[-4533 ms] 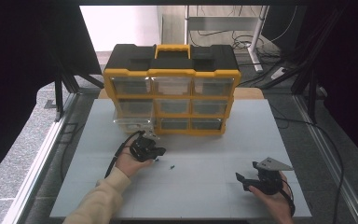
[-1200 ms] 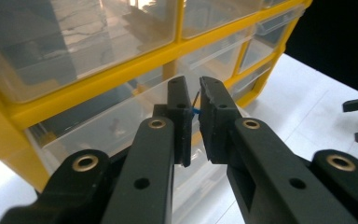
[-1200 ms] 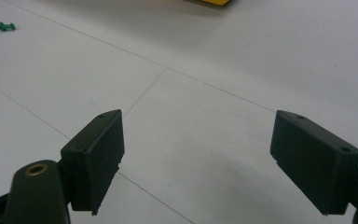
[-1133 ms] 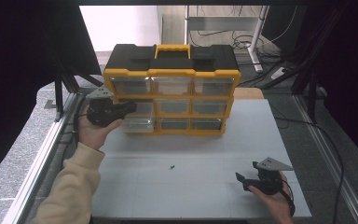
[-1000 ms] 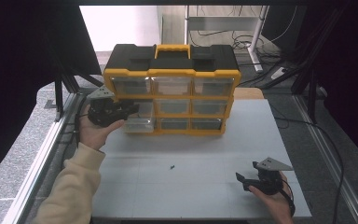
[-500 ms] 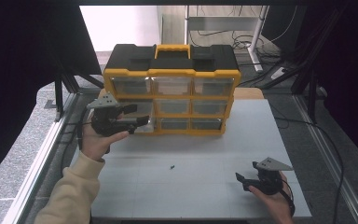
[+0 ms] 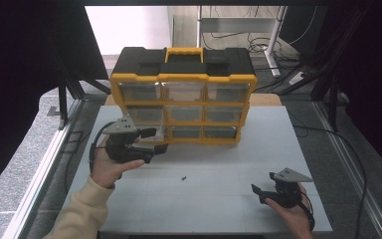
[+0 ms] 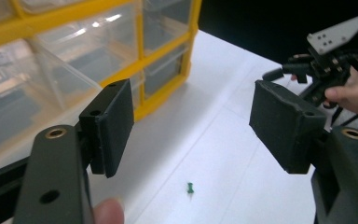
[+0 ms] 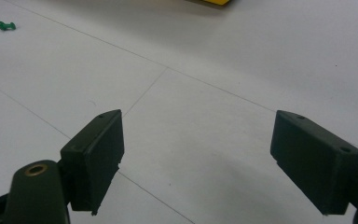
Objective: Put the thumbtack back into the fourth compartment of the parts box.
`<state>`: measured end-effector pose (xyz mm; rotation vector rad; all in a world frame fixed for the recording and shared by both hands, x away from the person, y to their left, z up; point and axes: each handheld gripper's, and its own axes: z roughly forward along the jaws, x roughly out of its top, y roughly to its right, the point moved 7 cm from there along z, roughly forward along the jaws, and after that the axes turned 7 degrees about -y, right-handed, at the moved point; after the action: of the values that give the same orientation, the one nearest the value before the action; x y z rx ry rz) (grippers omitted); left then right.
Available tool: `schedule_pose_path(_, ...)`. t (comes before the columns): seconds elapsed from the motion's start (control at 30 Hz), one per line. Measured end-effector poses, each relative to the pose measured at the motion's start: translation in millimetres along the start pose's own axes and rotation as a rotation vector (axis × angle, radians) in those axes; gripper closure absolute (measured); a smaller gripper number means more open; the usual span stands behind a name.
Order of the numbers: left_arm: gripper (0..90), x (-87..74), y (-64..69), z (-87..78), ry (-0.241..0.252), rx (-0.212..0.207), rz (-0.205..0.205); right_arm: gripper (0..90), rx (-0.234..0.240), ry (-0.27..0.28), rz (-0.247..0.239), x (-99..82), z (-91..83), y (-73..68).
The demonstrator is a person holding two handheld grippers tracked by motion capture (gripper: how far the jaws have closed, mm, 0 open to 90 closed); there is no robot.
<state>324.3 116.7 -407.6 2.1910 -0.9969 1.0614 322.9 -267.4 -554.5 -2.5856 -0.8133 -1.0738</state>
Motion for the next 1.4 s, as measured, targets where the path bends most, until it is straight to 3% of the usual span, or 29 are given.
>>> schedule_pose_path(0.2,30.6,-10.2,7.1,11.6,-0.047,-0.007,0.017,17.6,-0.001,-0.002,-0.001,0.0,-0.1,-0.2)
schedule_pose_path(0.57,30.3,-28.4,20.4,47.5,-0.161,-0.026,0.054,17.6,-0.002,0.003,-0.004,0.2,-0.2,0.3)
schedule_pose_path(1.4,28.7,-52.6,21.3,96.0,-0.306,-0.035,0.049,17.6,0.002,0.000,-0.001,-0.1,0.0,0.0)
